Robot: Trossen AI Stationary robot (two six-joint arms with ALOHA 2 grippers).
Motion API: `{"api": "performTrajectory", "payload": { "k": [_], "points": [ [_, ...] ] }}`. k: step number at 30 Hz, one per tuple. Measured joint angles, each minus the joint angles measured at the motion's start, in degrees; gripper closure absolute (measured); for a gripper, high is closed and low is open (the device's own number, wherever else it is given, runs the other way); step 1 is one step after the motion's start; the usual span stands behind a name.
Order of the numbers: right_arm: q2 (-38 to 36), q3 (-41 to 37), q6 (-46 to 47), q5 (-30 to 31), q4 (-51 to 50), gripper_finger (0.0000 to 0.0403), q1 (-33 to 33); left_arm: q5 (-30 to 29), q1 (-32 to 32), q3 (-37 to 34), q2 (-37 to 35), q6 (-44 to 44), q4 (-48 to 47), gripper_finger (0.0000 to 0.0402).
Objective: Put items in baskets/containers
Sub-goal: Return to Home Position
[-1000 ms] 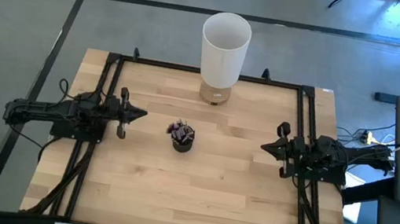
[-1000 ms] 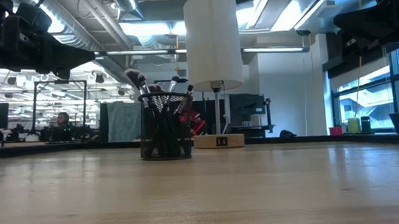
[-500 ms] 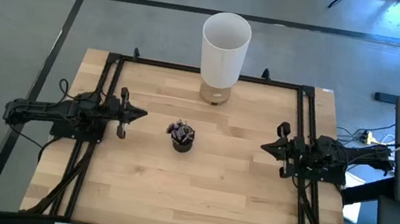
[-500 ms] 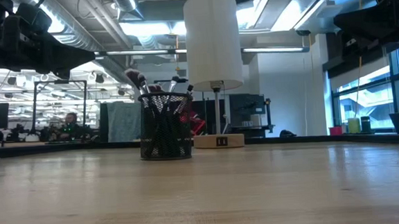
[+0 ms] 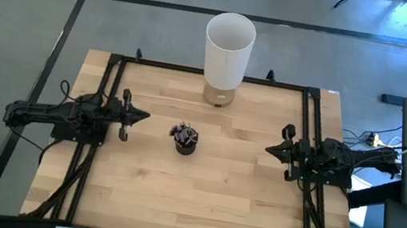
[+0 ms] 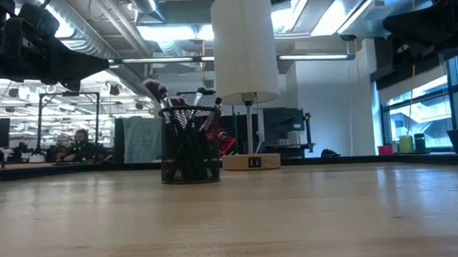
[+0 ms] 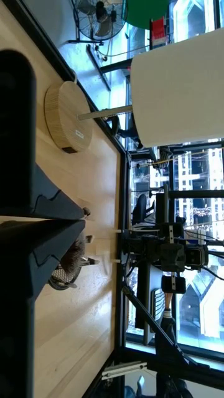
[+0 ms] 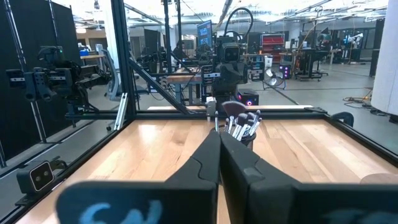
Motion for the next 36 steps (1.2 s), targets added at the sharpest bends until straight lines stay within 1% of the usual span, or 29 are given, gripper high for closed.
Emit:
{"api": "performTrajectory", "payload": {
  "k": [9,36],
  "points": [
    [0.00,0.00,0.07,-0.01,0.00,0.0391,-0.01,0.00,0.01,0.00,0.00,0.02,0.01,0.0389],
    [0.00,0.00,-0.02,-0.01,0.00,0.0391,-0.01,0.00,0.00,0.00,0.00,0.02,0.00,0.0394]
  ]
}}
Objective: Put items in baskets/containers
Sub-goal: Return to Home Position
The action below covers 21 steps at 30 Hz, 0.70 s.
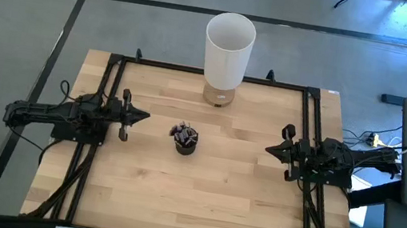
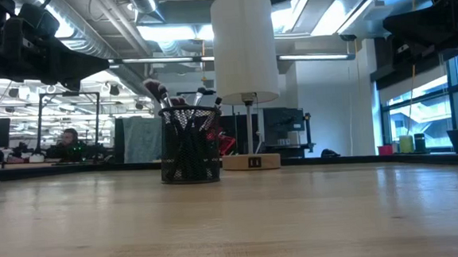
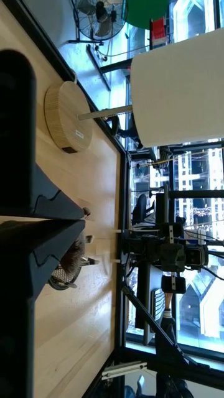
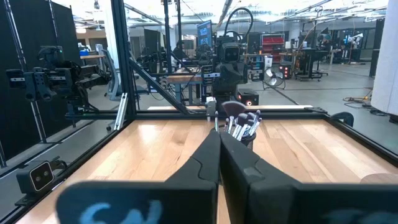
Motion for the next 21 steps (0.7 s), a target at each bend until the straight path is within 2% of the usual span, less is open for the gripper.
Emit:
{"api": "performTrajectory", "payload": {
  "k": [21],
  "points": [
    [0.00,0.00,0.06,0.02,0.00,0.0391,0.00,0.00,0.00,0.00,0.00,-0.02,-0.01,0.0389]
  ]
}}
